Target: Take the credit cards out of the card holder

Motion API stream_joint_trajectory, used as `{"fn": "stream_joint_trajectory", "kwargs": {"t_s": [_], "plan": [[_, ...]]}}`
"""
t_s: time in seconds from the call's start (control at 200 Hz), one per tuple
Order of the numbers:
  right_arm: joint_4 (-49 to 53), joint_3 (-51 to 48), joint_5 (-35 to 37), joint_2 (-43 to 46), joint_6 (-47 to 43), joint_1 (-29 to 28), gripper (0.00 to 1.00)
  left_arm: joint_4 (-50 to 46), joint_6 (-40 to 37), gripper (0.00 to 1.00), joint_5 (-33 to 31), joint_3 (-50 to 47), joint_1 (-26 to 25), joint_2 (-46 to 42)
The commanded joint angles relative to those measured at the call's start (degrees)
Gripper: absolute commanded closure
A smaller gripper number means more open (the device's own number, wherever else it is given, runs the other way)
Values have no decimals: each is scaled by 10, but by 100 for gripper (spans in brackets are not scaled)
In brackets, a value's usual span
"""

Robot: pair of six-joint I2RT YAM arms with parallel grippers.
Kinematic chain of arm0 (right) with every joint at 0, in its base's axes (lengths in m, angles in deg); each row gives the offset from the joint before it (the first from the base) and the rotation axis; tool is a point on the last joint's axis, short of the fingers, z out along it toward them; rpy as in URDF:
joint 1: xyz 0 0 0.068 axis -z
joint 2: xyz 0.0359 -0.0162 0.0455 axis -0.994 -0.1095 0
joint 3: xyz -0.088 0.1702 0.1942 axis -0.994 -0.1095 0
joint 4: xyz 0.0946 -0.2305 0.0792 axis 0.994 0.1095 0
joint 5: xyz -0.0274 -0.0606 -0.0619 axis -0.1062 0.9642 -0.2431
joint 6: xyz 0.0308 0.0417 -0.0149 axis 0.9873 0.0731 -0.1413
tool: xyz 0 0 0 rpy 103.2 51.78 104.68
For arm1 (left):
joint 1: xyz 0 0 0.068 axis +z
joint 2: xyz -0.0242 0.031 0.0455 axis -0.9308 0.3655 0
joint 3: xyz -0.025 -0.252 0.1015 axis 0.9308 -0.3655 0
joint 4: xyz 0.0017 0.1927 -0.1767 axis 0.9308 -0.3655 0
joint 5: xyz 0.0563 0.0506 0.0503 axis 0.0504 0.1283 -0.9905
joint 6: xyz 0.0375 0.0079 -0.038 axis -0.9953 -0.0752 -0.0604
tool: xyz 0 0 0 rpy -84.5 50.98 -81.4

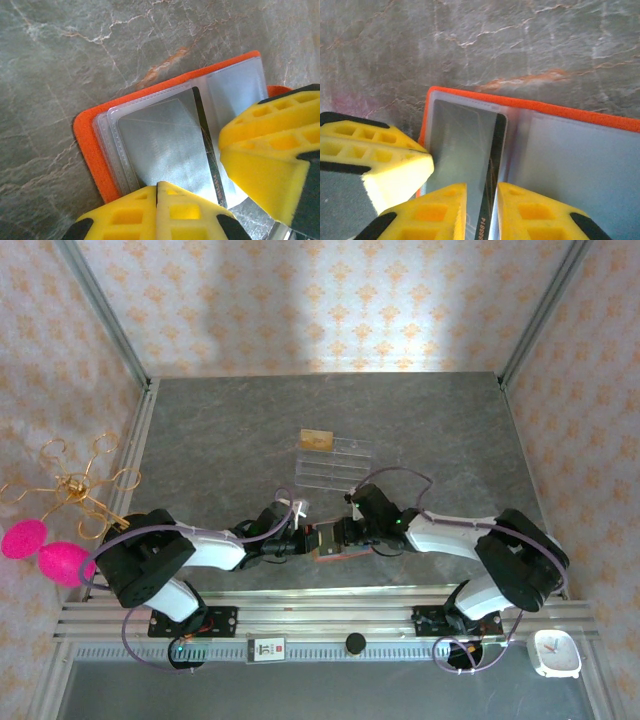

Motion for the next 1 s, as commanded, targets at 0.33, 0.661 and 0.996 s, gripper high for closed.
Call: {"fn": "stream_joint_trajectory", "kwargs": {"t_s": [0.33, 0.661, 0.996], "plan": [[-50, -28, -61, -35, 0, 6, 83, -2, -8, 100, 13, -2, 6, 26], [-26, -61, 19, 3, 18, 10, 100, -6, -1, 100, 7, -18, 13, 7], [3, -64, 8, 55, 29, 26, 100, 2, 0, 100, 14, -22, 14, -2]]}}
